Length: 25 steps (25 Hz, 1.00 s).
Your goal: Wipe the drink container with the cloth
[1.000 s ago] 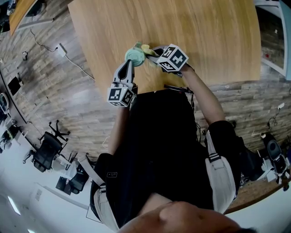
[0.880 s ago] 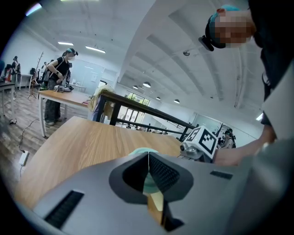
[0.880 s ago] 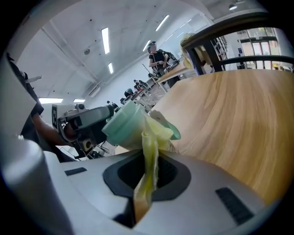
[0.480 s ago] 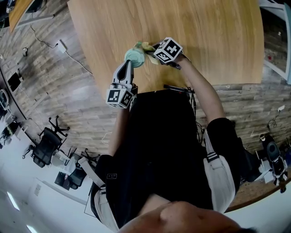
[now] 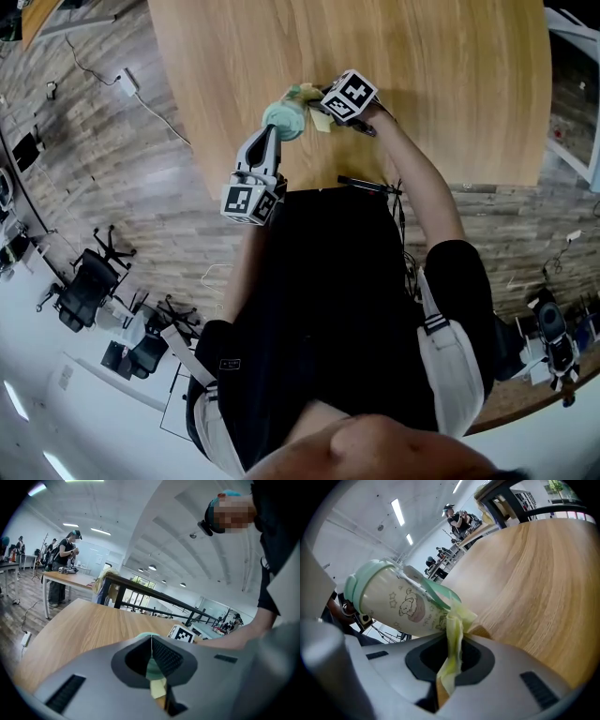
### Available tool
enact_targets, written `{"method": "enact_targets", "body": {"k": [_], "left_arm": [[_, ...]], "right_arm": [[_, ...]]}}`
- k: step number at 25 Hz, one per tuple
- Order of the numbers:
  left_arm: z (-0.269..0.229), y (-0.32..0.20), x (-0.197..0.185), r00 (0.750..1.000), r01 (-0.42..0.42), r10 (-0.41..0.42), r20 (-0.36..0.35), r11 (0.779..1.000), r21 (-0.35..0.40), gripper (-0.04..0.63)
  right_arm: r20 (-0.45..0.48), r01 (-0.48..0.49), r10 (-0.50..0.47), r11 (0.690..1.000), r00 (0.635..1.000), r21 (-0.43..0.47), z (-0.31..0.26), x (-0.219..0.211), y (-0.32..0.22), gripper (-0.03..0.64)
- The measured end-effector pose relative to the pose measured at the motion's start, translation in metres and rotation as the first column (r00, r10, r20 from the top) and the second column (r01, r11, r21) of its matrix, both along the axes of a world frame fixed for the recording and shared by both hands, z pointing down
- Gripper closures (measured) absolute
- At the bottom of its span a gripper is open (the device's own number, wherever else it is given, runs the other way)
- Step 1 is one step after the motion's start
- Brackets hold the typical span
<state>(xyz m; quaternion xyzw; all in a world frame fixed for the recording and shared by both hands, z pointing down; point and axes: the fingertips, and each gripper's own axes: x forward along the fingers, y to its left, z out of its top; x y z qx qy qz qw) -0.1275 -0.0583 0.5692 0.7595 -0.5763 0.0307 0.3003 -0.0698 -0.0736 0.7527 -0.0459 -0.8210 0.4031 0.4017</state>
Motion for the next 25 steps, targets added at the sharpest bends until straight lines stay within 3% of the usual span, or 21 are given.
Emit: {"method": "enact_targets", "body": {"k": [10, 21, 25], "left_arm": [[0.004, 0.002, -0.005, 1.0, -0.014, 0.014, 0.013, 1.0, -0.003, 0.572], [0.004, 0.0, -0.007, 1.0, -0.024, 0.024, -0.013, 1.0, 0.004, 0.572], [0.006, -0.001, -0.01, 1.0, -0.019, 0.019, -0.021, 1.0, 0.007, 0.572]], "right_arm": [[0.024, 0.104, -0.104, 0.995, 0.994, 0.011, -0.013, -0.009, -0.001, 0.572], [0.166, 0.122, -0.143, 0.984, 0.976, 0.13, -0.109, -0.005, -0.003, 0.572], [0.172, 0.156, -0.188, 0.97, 0.967, 0.185, -0.125, -0.005, -0.007, 0.572]]}}
